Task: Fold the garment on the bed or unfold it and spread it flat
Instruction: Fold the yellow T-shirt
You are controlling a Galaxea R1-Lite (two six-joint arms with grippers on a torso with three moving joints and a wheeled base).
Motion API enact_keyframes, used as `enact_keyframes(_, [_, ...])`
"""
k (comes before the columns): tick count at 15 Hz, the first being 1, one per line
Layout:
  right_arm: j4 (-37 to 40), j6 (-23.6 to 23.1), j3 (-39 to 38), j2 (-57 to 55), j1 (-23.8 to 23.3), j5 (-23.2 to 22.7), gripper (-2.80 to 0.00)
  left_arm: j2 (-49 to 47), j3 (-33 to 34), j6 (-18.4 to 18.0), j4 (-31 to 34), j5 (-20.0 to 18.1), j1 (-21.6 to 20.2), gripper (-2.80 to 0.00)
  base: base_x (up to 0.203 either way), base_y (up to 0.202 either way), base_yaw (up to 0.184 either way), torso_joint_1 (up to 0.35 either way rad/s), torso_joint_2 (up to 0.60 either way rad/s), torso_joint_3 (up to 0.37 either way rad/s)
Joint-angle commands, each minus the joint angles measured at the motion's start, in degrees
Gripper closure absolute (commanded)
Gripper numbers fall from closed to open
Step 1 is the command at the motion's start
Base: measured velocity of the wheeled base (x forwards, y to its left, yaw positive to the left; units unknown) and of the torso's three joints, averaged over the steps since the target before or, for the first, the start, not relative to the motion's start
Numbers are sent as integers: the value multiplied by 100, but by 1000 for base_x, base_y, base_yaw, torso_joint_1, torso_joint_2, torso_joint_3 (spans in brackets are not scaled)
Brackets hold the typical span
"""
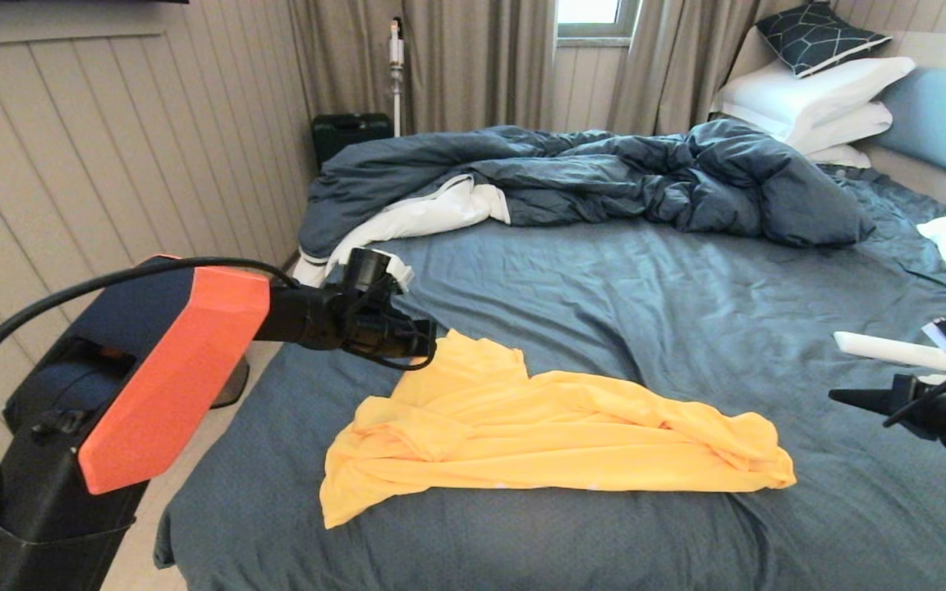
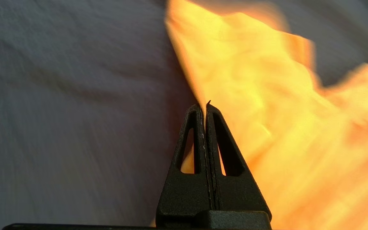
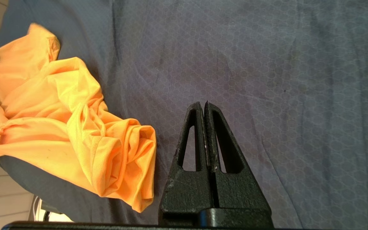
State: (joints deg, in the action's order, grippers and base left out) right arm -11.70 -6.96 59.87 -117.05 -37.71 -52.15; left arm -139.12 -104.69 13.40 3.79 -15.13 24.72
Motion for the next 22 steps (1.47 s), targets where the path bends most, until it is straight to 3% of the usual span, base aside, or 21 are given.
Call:
enact_keyframes(1, [-7, -7, -8, 7, 0, -32, 0, 713, 488, 2, -4, -8, -3, 0, 0, 0, 0, 0, 0, 0])
enact_keyframes(8, [-7, -24, -19, -10, 9, -32, 0, 2011, 2604, -12, -387, -61, 91, 0, 0, 0, 0, 0, 0, 0])
enact_keyframes(13, [-7, -33, -1, -19, 18, 12, 0, 2383, 4078, 38, -1126, -58, 678, 0, 0, 0, 0, 0, 0, 0])
enact_keyframes(16, [-7, -42, 2, -19, 18, 17, 0, 2505, 4532, 136, -1489, -26, 930, 0, 0, 0, 0, 0, 0, 0])
enact_keyframes(22, [-7, -129, -10, -81, 18, 21, 0, 2648, 5083, 157, -1725, -22, 946, 0, 0, 0, 0, 0, 0, 0])
